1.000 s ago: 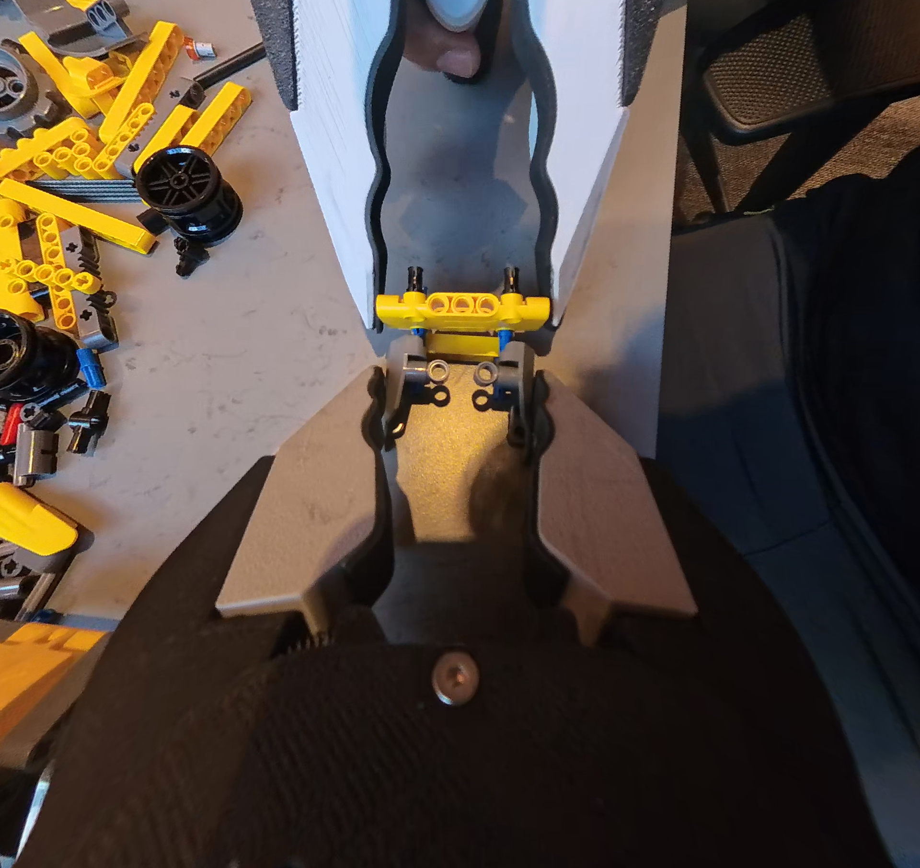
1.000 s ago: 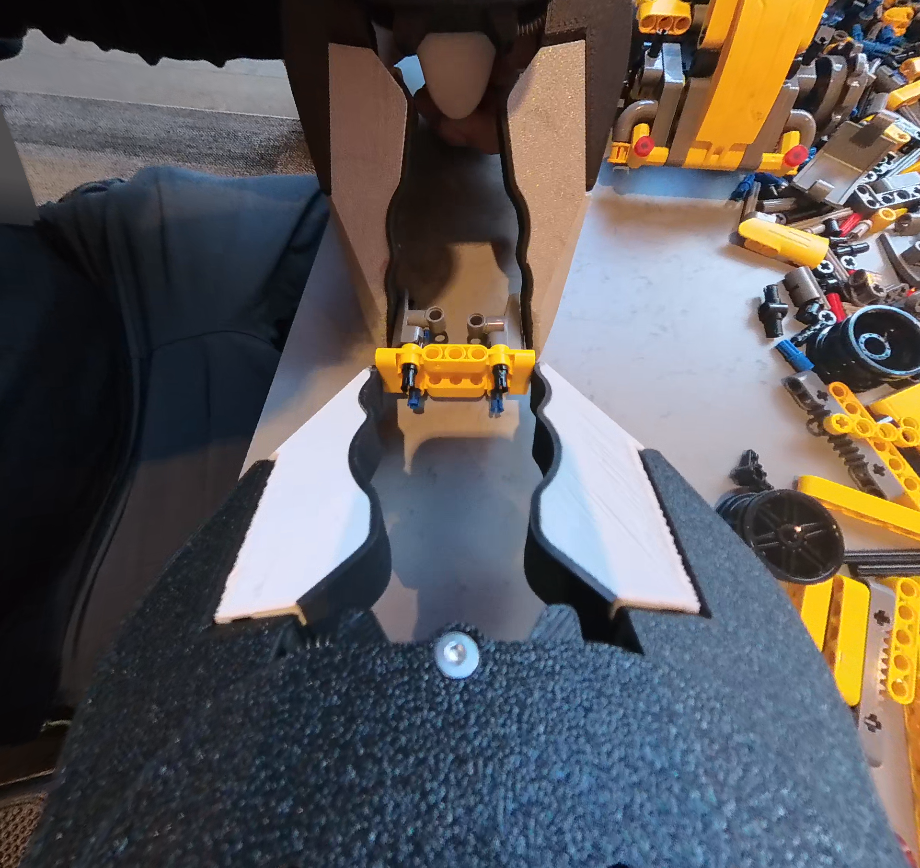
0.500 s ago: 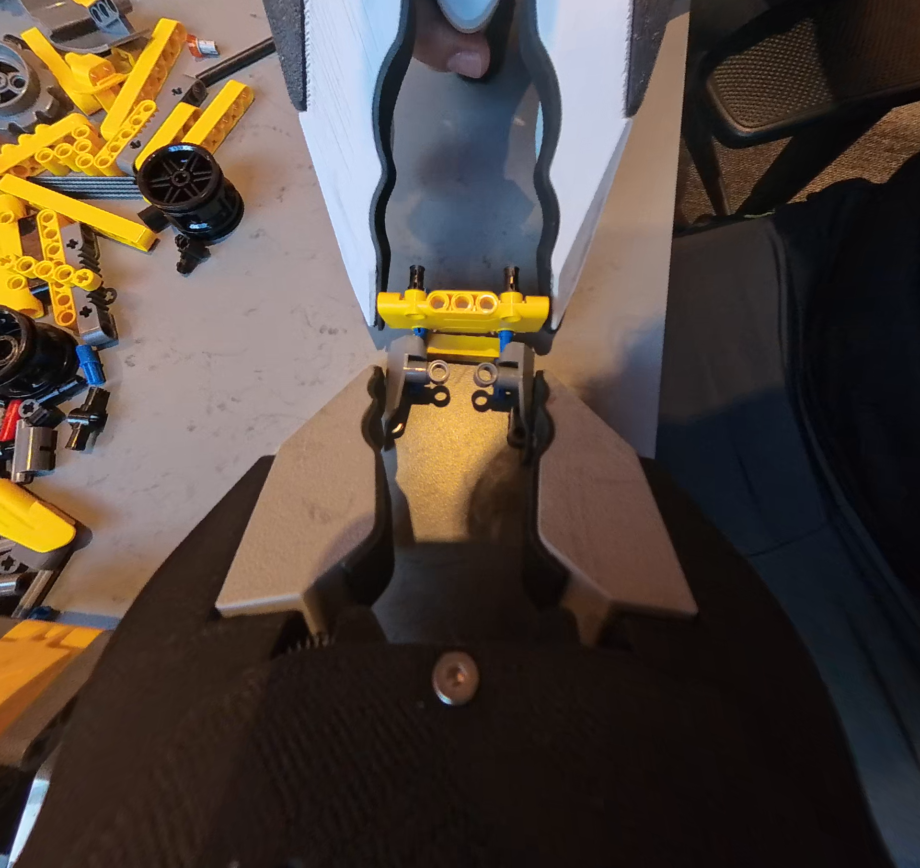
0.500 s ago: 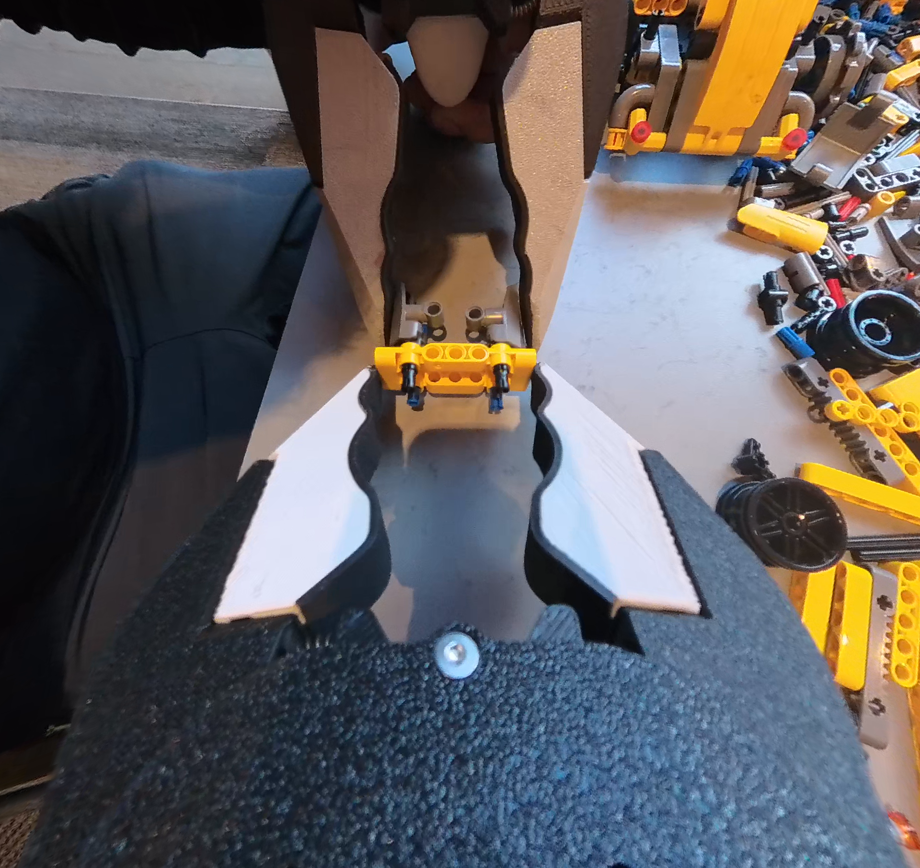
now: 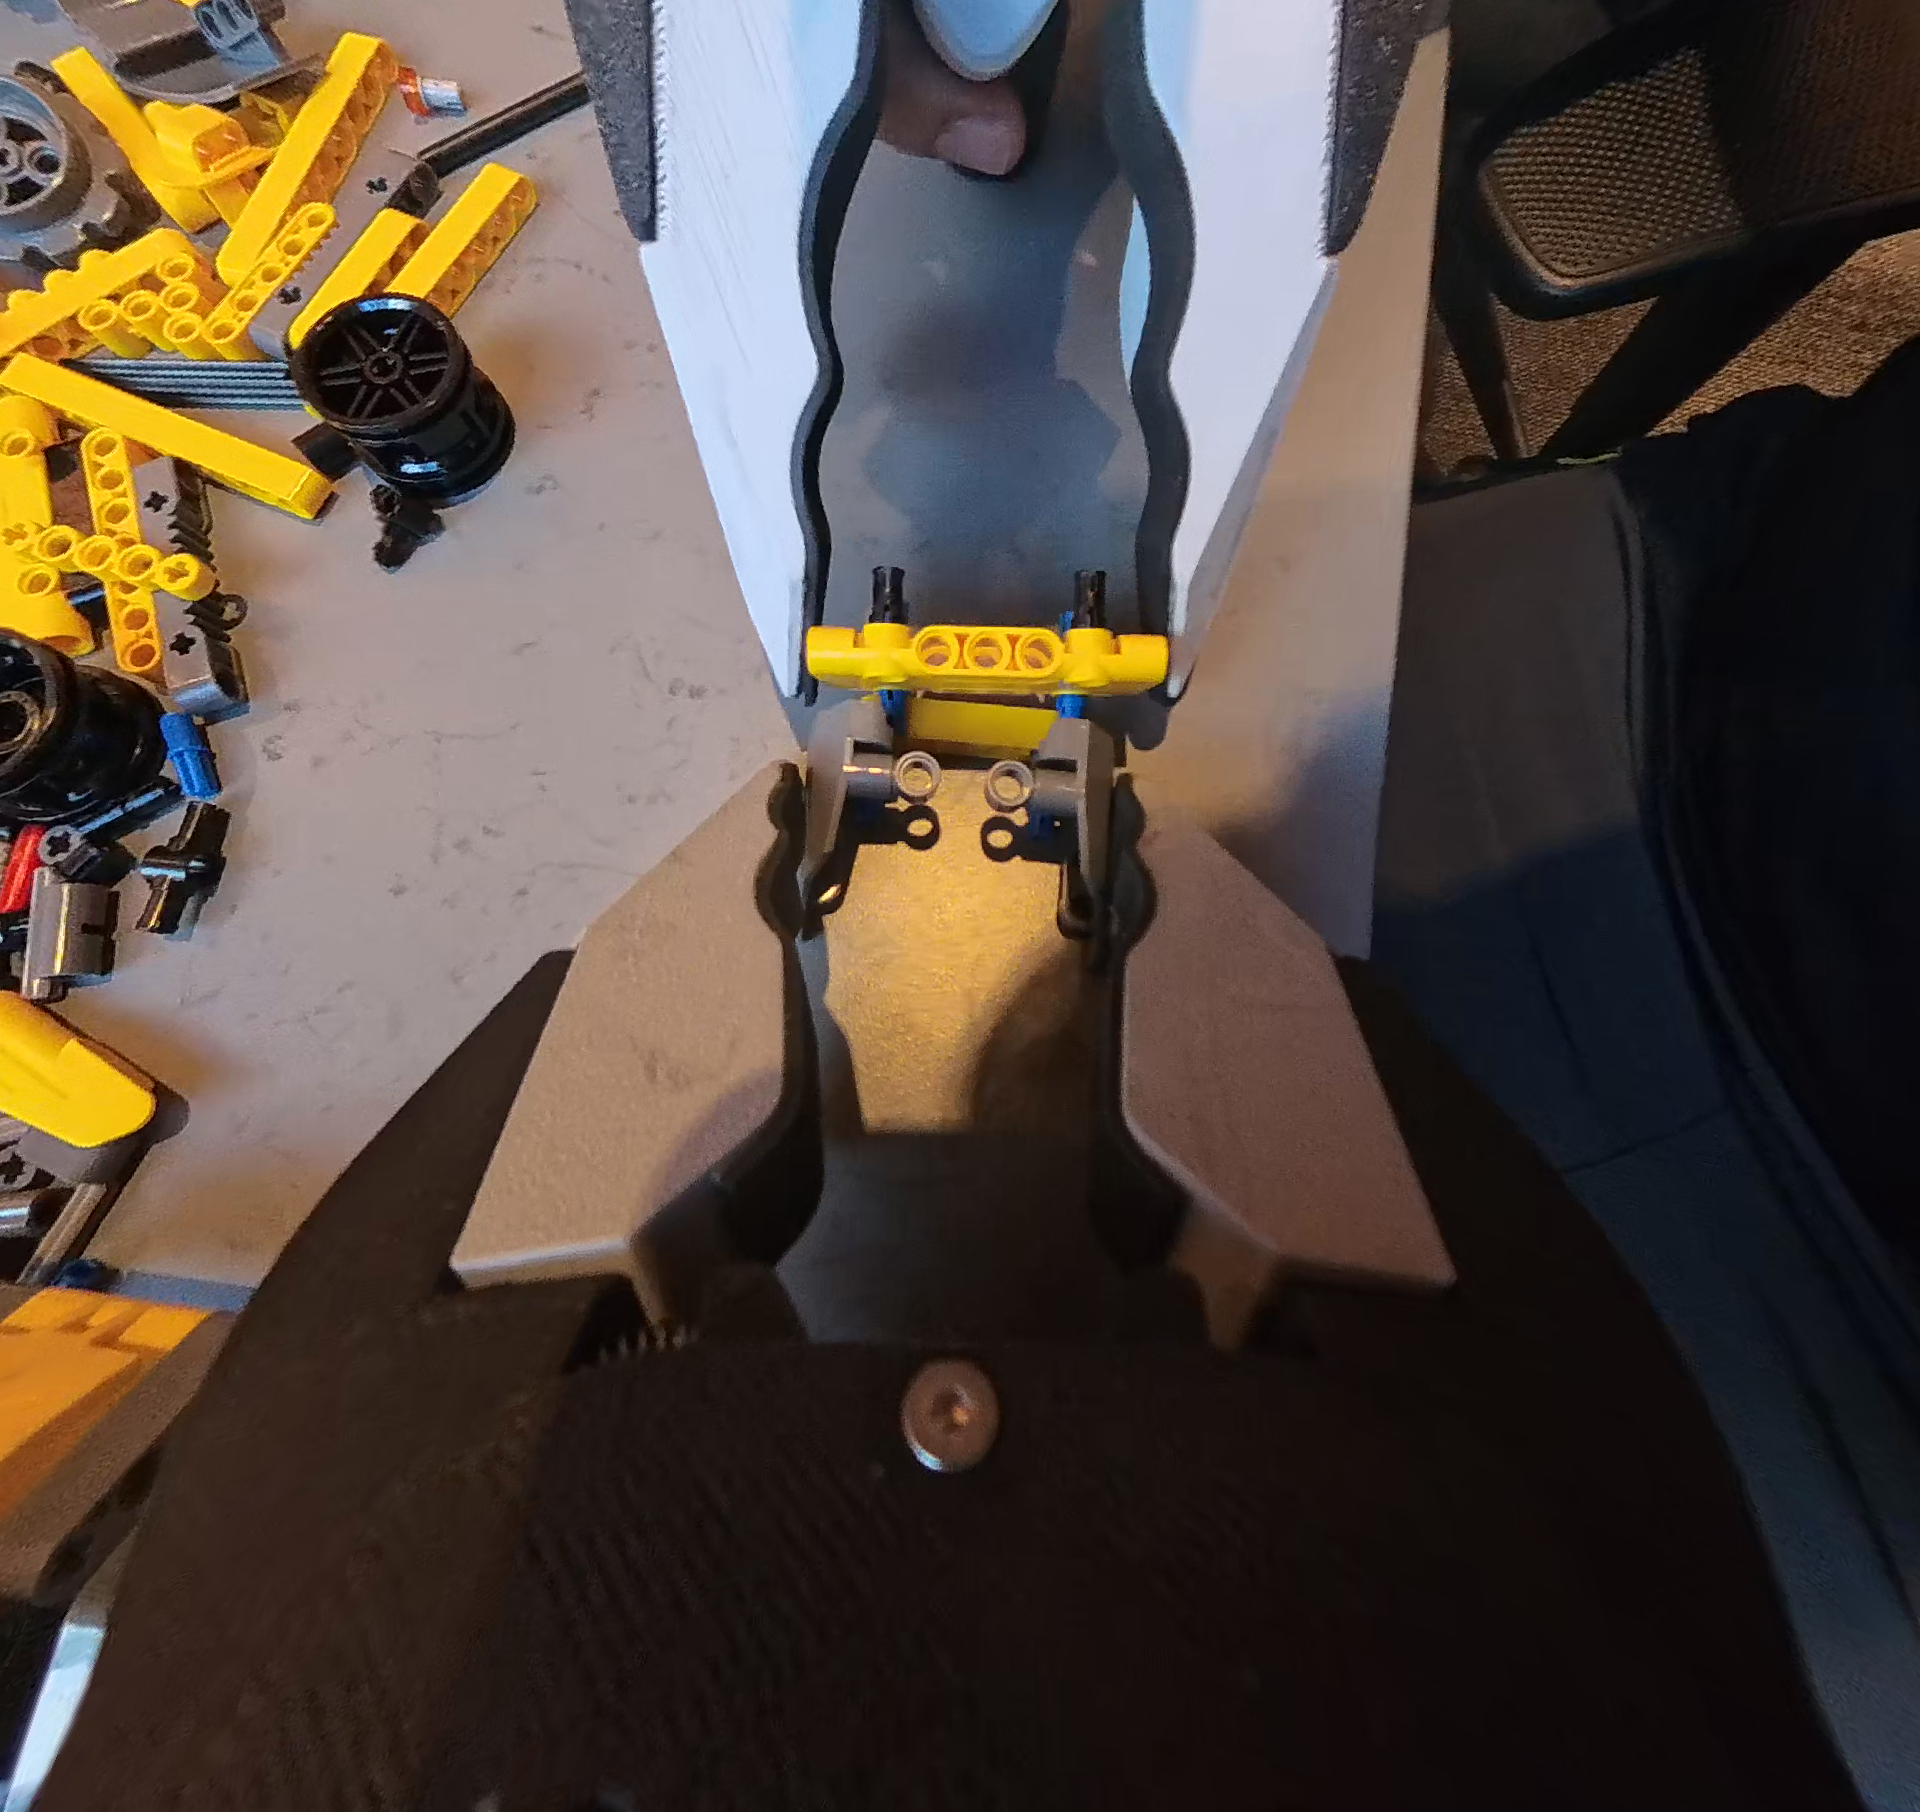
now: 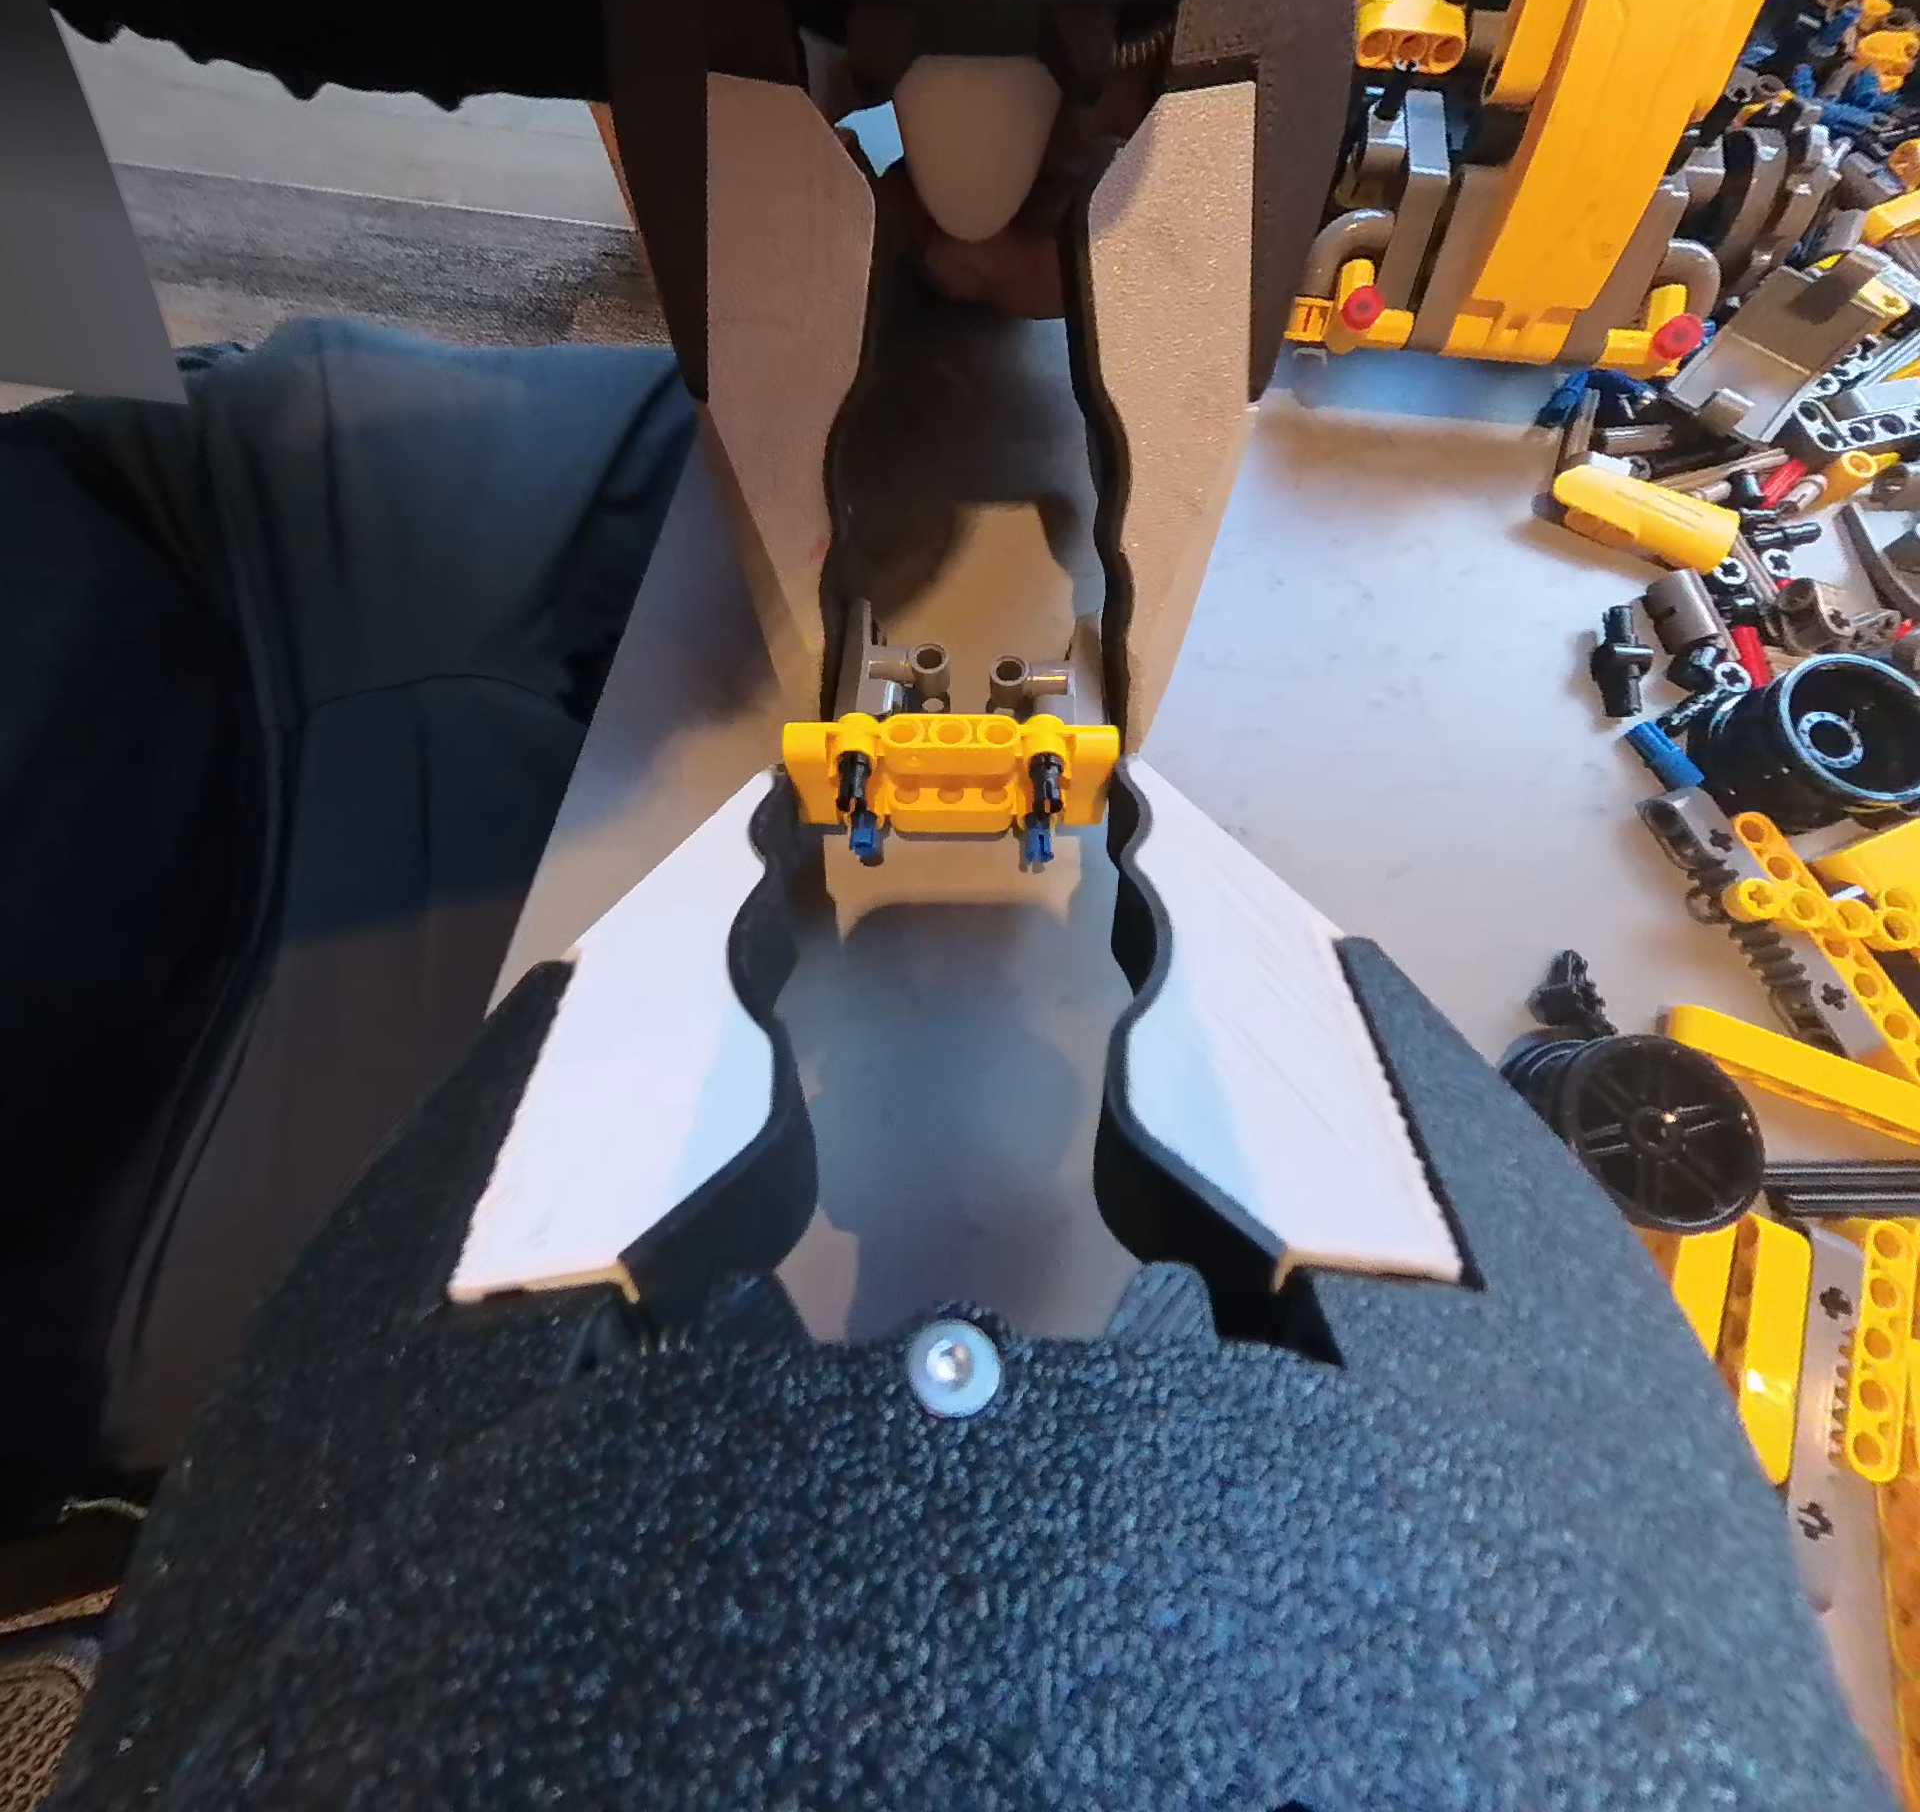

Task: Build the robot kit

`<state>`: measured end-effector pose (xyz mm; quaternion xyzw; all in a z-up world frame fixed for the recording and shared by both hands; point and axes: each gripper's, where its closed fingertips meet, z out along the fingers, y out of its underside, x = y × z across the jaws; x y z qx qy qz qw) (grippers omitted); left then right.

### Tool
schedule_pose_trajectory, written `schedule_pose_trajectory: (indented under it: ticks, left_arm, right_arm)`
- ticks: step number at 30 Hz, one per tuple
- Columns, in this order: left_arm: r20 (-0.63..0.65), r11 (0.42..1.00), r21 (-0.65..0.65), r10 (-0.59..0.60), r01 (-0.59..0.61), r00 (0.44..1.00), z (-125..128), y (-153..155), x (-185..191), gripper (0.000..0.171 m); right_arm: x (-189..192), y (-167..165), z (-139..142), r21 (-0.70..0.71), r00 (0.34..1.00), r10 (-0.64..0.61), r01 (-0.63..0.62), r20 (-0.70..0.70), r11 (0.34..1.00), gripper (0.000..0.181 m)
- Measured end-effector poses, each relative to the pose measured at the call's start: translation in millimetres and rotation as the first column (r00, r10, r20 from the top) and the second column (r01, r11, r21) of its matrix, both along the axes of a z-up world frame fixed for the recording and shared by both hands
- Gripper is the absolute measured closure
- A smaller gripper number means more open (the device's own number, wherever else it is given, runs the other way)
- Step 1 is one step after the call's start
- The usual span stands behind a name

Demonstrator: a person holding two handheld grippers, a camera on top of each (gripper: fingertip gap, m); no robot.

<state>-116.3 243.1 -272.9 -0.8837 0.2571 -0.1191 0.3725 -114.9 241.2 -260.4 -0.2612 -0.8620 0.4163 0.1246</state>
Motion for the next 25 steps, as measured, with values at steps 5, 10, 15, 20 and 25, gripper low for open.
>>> schedule_pose_trajectory:
  ticks: [5,10,15,20,25]
  left_arm:
    - [0.0,1.0,0.002,0.002,-0.002,1.0,0.1,0.4,-0.2,0.114]
    - [-0.002,1.0,0.002,0.003,-0.003,1.0,0.0,0.4,-0.1,0.114]
    - [-0.002,1.0,0.002,0.007,-0.007,1.0,0.1,0.5,-0.1,0.114]
    - [0.003,1.0,0.001,0.013,-0.013,1.0,0.0,0.6,-0.1,0.114]
    - [0.006,1.0,0.001,0.013,-0.013,1.0,0.0,0.7,-0.2,0.114]
  right_arm:
    - [-2.8,2.3,1.0,-0.006,1.0,-0.025,0.025,-0.005,1.0,0.121]
    - [-2.4,2.1,0.6,-0.017,0.999,-0.034,0.034,0.01,0.999,0.121]
    - [-2.3,2.2,0.3,-0.018,0.999,-0.039,0.04,0.016,0.999,0.121]
    - [-2.0,2.2,0.0,-0.029,0.999,-0.039,0.04,0.035,0.999,0.121]
    - [-1.2,1.5,-1.5,-0.058,0.995,-0.028,0.034,0.097,0.998,0.121]
